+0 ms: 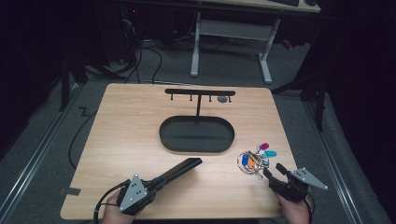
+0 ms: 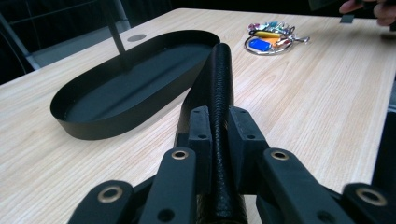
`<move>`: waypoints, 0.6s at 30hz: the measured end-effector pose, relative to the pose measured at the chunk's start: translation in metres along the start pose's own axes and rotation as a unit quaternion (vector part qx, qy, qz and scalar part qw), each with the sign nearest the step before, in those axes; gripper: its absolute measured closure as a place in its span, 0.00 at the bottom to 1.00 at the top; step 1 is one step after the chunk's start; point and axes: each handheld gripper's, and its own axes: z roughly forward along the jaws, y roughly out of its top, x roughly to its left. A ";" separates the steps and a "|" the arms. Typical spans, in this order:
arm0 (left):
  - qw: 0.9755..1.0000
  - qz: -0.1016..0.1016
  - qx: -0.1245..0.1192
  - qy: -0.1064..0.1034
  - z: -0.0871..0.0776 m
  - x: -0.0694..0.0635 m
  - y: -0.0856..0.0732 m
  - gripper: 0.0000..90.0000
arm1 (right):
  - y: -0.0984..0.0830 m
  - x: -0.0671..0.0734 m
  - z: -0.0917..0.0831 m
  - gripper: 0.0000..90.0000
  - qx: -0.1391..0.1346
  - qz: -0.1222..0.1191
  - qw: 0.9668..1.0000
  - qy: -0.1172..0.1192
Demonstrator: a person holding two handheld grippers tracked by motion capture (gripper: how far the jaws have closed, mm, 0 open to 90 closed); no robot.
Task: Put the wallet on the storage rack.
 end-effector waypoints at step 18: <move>0.998 -0.065 -0.012 -0.014 -0.006 0.021 -0.008 0.90 | 0.000 0.000 0.000 0.42 0.000 0.002 1.000 0.001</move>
